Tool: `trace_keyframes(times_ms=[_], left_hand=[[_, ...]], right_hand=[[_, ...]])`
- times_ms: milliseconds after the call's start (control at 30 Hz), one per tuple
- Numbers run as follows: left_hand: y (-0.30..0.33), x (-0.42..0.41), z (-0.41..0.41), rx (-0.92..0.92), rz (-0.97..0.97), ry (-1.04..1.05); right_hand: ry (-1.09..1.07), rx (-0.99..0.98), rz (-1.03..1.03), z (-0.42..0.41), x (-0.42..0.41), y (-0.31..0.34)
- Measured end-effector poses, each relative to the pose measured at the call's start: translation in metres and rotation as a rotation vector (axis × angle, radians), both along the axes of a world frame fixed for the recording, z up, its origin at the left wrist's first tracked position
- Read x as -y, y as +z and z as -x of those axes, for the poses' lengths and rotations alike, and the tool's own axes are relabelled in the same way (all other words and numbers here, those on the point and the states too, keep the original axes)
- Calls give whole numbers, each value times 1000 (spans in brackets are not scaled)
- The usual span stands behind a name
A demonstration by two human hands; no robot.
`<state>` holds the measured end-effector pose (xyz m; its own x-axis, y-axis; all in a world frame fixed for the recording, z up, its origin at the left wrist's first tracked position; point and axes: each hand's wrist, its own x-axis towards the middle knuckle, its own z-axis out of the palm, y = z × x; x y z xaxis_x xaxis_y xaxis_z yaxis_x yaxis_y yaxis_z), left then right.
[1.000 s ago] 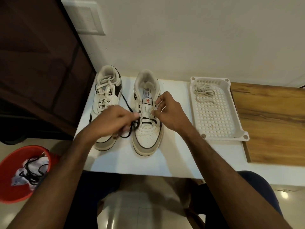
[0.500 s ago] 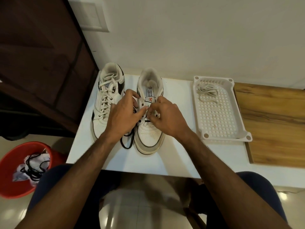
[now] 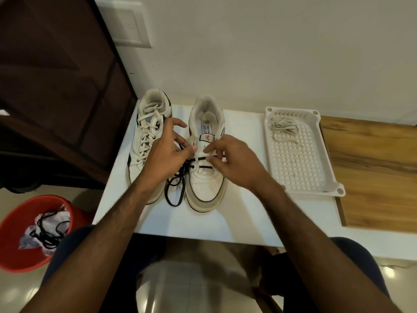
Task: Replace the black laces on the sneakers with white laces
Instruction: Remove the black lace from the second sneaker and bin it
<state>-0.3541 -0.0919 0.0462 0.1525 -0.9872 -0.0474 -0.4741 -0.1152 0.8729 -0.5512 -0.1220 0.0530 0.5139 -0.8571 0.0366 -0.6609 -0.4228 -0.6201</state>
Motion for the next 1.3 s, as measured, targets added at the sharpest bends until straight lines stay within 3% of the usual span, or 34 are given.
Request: trace_keyframes(times_ms=[167,433,600,900,967,1167,1300], left_hand=[[-1,2,1,-8,5,14],[-2,3,-1,1,-18,7],[0,1,0,-19,-11,8],[-1,2,-2,10,-9,13],[-3,2,-2,22,-11,11],[-2,2,-3,28,-20,6],[-3,1,-3,24,-21,2]], right_hand=[[-4,-151,176,-22,-7,-11],[-308,-99,96,51,19,10],[-63,21,106,17,0,14],[40,-189,249,-17,-5,-7],[-7,-210,229,-3,3,-1],[-450,-113,226,39,12,10],[-252,-86,225,14,-1,9]])
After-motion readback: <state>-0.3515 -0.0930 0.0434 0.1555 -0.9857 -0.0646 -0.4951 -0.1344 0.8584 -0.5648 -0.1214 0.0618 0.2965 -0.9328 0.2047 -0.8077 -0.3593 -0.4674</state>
